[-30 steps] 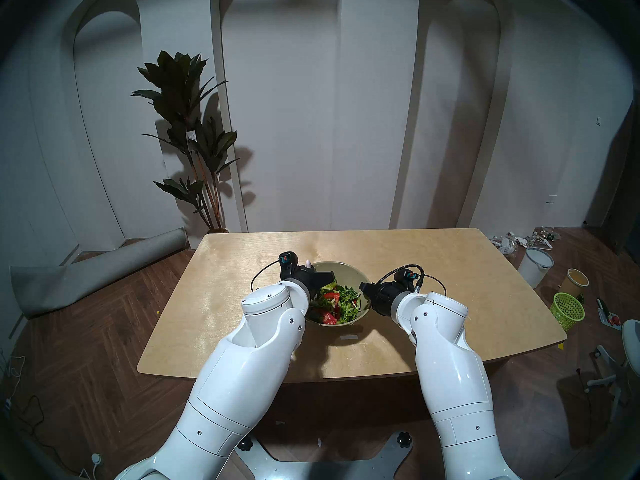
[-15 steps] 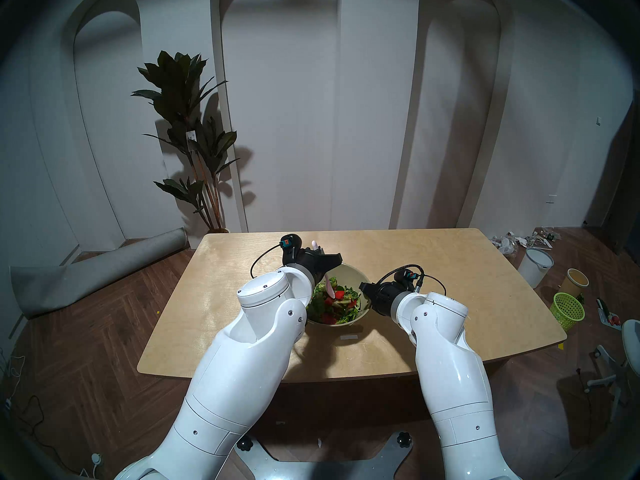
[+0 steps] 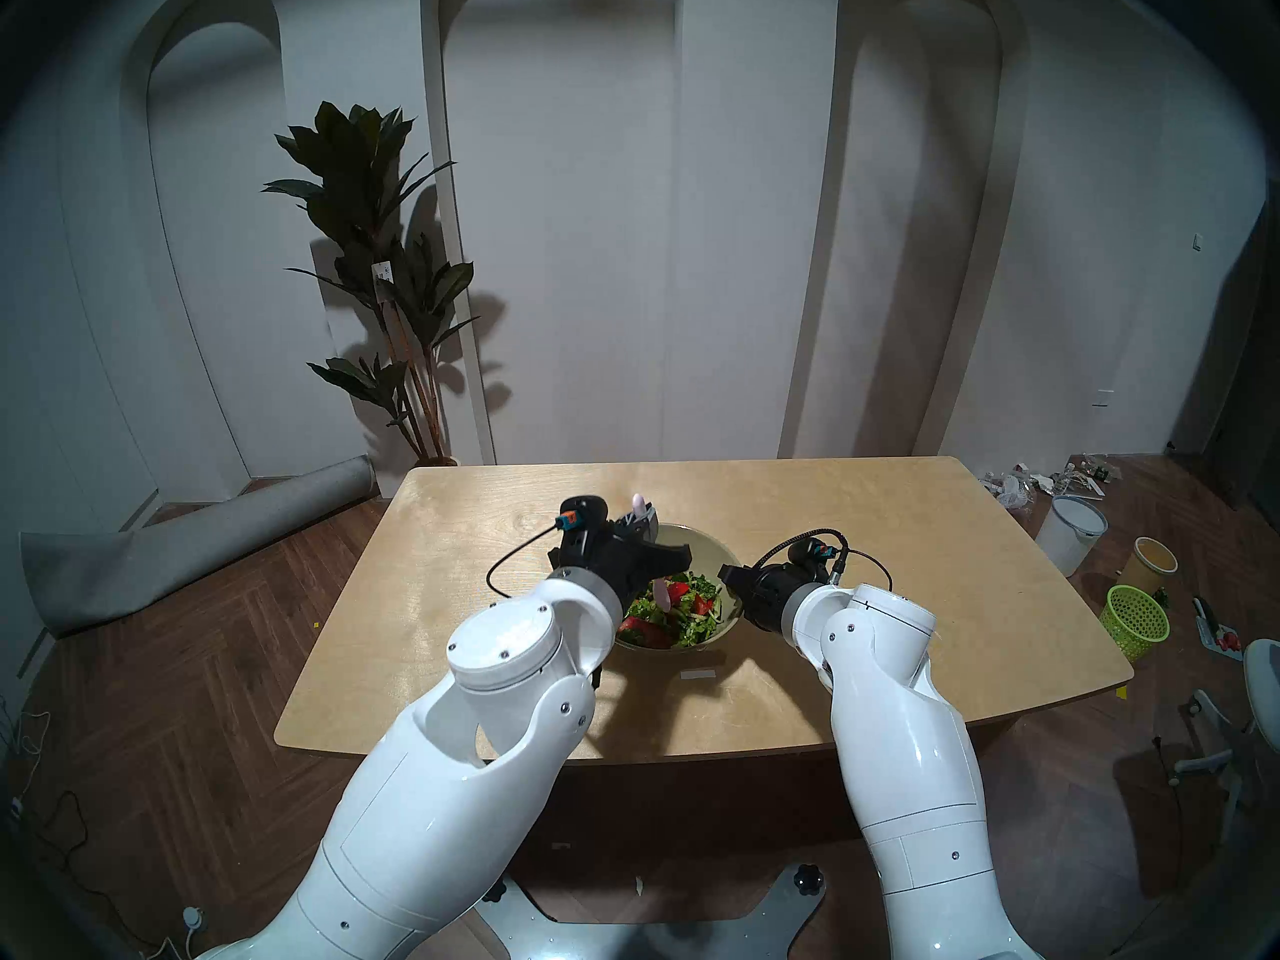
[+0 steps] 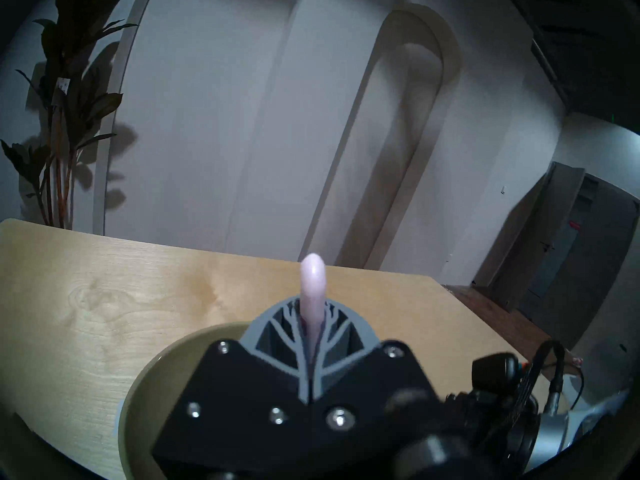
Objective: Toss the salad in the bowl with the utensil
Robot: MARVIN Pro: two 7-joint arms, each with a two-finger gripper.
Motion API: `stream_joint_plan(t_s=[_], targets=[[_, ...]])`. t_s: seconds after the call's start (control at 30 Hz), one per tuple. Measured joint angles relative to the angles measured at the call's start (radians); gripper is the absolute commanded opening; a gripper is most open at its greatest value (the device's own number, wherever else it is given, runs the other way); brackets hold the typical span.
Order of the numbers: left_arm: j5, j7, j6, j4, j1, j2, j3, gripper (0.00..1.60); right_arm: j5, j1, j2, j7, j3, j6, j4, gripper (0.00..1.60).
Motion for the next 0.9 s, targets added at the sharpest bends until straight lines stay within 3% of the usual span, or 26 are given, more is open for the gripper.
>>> stream_joint_plan(t_s=[0.2,0.5,0.9], targets=[[0.125,-0.089,-0.102,0.05,0.034,0.058,0.041,0.0,0.0,0.0,0.0,0.0,0.0,0.0,0.0,0.0],[0.265,-0.181,-0.237,0.11,0.038,0.078,0.074,0.0,0.0,0.0,0.0,0.0,0.0,0.0,0.0,0.0],[0.44,-0.189,-0.427,0.28,0.003,0.069,0.093,0.0,0.0,0.0,0.0,0.0,0.0,0.0,0.0,0.0]])
